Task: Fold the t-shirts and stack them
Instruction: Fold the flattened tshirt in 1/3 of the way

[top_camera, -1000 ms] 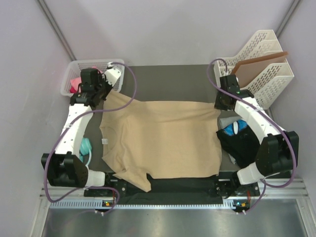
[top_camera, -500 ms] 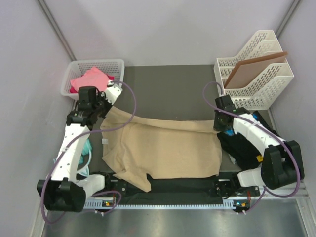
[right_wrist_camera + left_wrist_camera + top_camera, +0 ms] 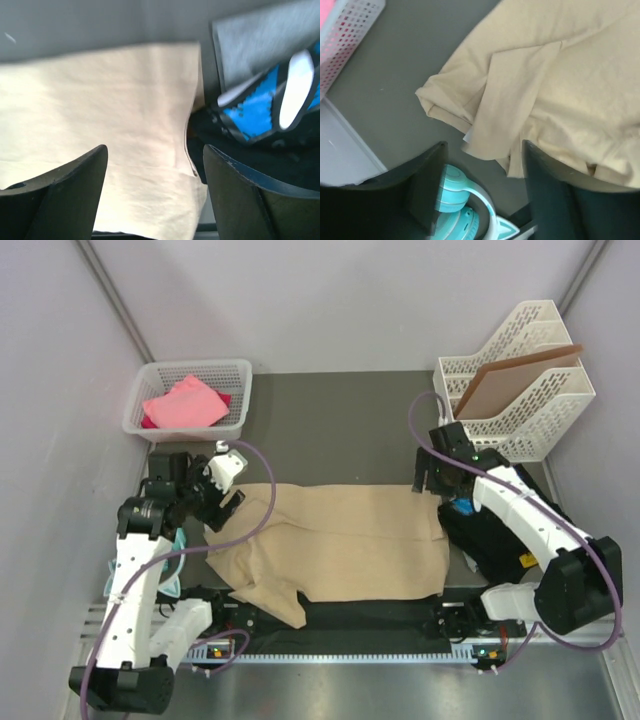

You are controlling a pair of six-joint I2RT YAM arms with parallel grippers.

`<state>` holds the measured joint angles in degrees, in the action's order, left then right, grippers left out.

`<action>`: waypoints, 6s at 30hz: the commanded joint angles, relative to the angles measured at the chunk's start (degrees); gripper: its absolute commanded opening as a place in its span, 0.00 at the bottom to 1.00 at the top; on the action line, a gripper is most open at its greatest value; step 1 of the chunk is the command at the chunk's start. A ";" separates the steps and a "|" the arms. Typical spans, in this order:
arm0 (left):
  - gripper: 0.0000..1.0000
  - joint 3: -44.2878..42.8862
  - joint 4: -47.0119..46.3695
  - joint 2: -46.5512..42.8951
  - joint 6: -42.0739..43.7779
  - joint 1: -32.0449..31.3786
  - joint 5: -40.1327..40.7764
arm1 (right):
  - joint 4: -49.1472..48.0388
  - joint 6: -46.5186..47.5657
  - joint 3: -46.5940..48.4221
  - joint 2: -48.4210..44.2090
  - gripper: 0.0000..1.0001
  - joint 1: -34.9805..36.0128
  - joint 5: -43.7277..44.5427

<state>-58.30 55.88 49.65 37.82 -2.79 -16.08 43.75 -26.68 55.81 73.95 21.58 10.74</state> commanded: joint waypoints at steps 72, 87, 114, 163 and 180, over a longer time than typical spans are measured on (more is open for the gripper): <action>0.59 -29.51 -15.19 64.27 -21.74 -2.31 14.85 | -9.21 -1.10 33.14 48.66 0.47 -5.68 -4.76; 0.59 -2.69 -1.57 24.72 -20.68 -2.57 1.04 | -13.43 -0.31 18.64 37.32 0.47 -5.68 -4.15; 0.47 -23.35 -4.90 49.85 -30.53 5.76 11.24 | -15.53 0.22 15.29 32.13 0.43 -5.59 -5.47; 0.00 -30.02 -15.71 69.26 -31.67 12.46 16.60 | -12.98 -0.04 25.57 39.60 0.05 -5.76 -6.00; 0.00 -35.58 -16.23 66.55 -31.67 11.66 19.86 | -12.55 -0.92 22.59 40.57 0.02 -9.45 -1.95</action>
<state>-94.04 57.19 120.99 7.38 8.99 1.04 32.27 -27.73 81.58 115.09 15.05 3.33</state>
